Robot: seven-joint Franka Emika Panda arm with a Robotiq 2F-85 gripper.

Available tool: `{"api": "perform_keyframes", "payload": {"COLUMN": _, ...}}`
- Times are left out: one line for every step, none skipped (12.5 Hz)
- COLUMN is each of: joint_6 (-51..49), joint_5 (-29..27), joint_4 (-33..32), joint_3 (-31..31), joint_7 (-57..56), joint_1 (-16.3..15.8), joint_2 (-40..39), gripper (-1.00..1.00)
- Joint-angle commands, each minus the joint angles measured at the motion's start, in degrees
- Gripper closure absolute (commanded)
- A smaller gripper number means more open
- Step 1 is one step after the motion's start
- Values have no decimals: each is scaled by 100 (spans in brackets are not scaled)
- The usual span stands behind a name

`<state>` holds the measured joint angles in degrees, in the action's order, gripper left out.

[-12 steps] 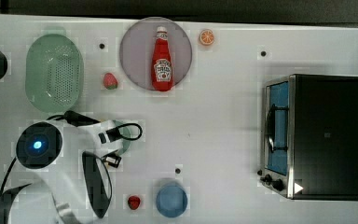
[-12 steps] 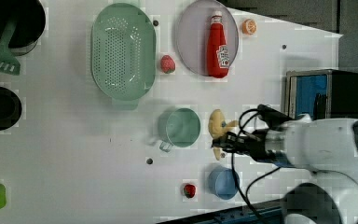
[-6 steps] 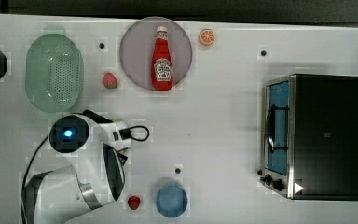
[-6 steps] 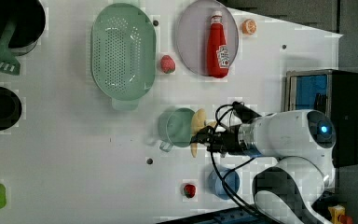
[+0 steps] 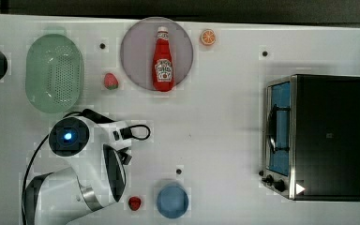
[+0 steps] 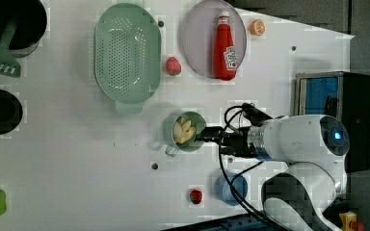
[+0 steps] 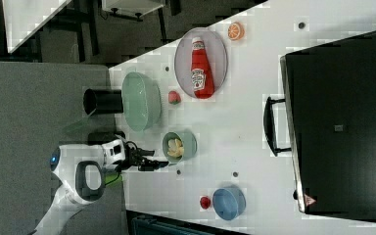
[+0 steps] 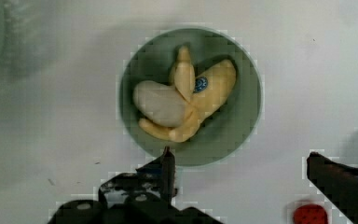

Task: Pick Banana and place it in mug.

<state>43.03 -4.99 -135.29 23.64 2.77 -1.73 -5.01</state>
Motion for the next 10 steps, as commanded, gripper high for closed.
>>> {"api": "perform_keyframes", "payload": {"joint_6": 48, "joint_5": -76, "joint_4": 352, "joint_3": -290, "joint_7": 234, "joint_1": 101, "joint_2": 295, "gripper": -100}}
{"api": "perform_keyframes", "payload": {"joint_6": -14, "joint_5": -75, "joint_4": 432, "joint_3": -499, "joint_7": 233, "joint_1": 148, "joint_2": 418, "gripper": -100}}
{"api": "perform_keyframes", "payload": {"joint_6": -123, "joint_5": -74, "joint_4": 529, "joint_3": -734, "joint_7": 232, "joint_1": 192, "joint_2": 558, "gripper": -100}}
{"api": "perform_keyframes", "payload": {"joint_6": -290, "joint_5": -74, "joint_4": 644, "joint_3": -995, "joint_7": 220, "joint_1": 238, "joint_2": 718, "gripper": -100}}
{"api": "perform_keyframes", "payload": {"joint_6": -483, "joint_5": -61, "joint_4": 787, "joint_3": -1267, "joint_7": 219, "joint_1": 290, "joint_2": 881, "gripper": -100}}
{"api": "perform_keyframes", "payload": {"joint_6": -739, "joint_5": -10, "joint_4": 954, "joint_3": -1547, "joint_7": 169, "joint_1": 338, "joint_2": 1039, "gripper": -100}}
{"api": "perform_keyframes", "payload": {"joint_6": -1035, "joint_5": 60, "joint_4": 1138, "joint_3": -1820, "joint_7": 40, "joint_1": 373, "joint_2": 1194, "gripper": -100}}
{"api": "perform_keyframes", "payload": {"joint_6": -1360, "joint_5": 105, "joint_4": 1355, "joint_3": -2062, "joint_7": -114, "joint_1": 391, "joint_2": 1339, "gripper": -100}}
{"api": "perform_keyframes", "payload": {"joint_6": -1807, "joint_5": 110, "joint_4": 1585, "joint_3": -2270, "joint_7": -143, "joint_1": 398, "joint_2": 1467, "gripper": -100}}
{"api": "perform_keyframes", "payload": {"joint_6": -2317, "joint_5": 109, "joint_4": 1828, "joint_3": -2436, "joint_7": -143, "joint_1": 400, "joint_2": 1568, "gripper": -100}}
